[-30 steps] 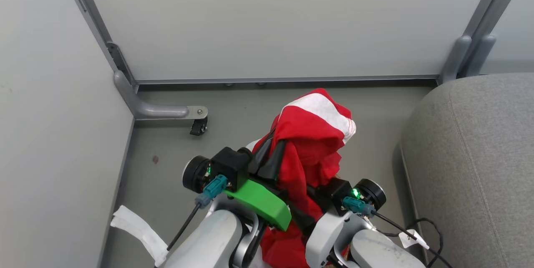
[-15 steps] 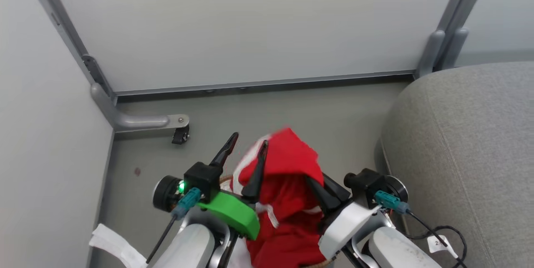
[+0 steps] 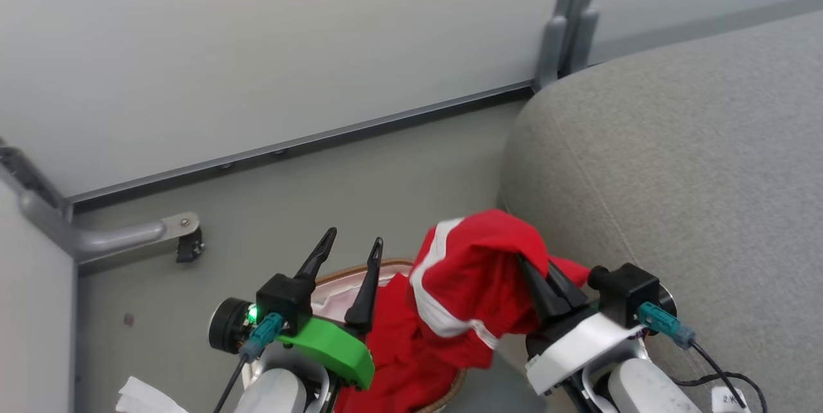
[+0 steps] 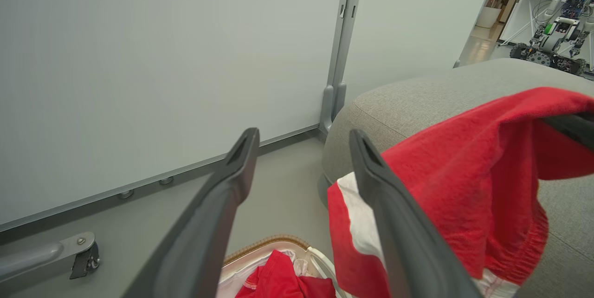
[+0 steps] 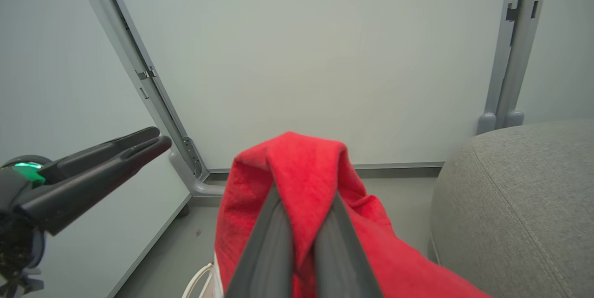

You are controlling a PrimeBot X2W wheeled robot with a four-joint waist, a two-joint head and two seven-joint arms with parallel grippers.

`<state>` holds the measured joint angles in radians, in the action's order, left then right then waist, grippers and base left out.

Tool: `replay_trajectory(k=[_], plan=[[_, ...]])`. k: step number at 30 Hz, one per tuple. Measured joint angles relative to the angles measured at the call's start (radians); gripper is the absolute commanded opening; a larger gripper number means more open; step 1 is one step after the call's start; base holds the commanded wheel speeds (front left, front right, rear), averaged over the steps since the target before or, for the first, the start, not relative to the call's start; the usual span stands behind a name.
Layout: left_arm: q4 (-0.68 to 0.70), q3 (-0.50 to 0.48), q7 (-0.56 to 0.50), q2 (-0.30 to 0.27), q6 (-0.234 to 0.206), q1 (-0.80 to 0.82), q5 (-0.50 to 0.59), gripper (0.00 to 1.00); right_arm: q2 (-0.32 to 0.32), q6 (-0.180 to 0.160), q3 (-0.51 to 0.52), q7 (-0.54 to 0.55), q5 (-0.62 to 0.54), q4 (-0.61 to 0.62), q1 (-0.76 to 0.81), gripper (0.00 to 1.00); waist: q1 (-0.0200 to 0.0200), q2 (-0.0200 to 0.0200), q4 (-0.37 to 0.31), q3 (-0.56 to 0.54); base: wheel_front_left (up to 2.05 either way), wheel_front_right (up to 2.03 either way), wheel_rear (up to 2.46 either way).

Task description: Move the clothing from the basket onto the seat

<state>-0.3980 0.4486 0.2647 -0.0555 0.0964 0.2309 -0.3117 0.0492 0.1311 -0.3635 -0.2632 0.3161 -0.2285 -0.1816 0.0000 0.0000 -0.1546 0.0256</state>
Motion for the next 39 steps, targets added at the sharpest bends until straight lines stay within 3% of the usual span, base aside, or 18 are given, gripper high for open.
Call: replay_trajectory(k=[9,18,25,32,39], plan=[[0.007,-0.065,0.0,0.005,0.017,-0.029,0.017,1.0,0.0,0.0,0.108,0.0,-0.002,0.062,0.032,0.0,0.0,0.0,-0.181,0.018,0.0,0.0,0.0],[0.013,-0.015,0.0,0.007,0.028,-0.027,0.032,1.0,0.002,0.0,0.312,0.0,-0.025,0.128,0.05,0.0,0.0,0.0,-0.321,0.052,0.0,0.0,0.0],[0.024,0.016,0.0,0.004,0.031,-0.009,0.067,1.0,0.009,0.0,0.358,0.0,-0.13,0.142,-0.06,0.0,0.0,0.0,-0.352,0.113,0.0,0.0,0.0],[0.059,0.09,0.0,-0.052,0.031,0.085,0.067,1.0,0.11,0.0,0.412,0.0,-0.204,0.103,-0.324,0.0,0.0,0.0,-0.346,0.216,0.0,0.0,0.0],[0.089,0.154,0.0,-0.119,0.031,0.198,0.043,1.0,0.171,0.0,0.466,0.0,-0.25,-0.003,-0.593,0.0,0.0001,0.0,-0.309,0.351,0.0,0.0,0.0]])
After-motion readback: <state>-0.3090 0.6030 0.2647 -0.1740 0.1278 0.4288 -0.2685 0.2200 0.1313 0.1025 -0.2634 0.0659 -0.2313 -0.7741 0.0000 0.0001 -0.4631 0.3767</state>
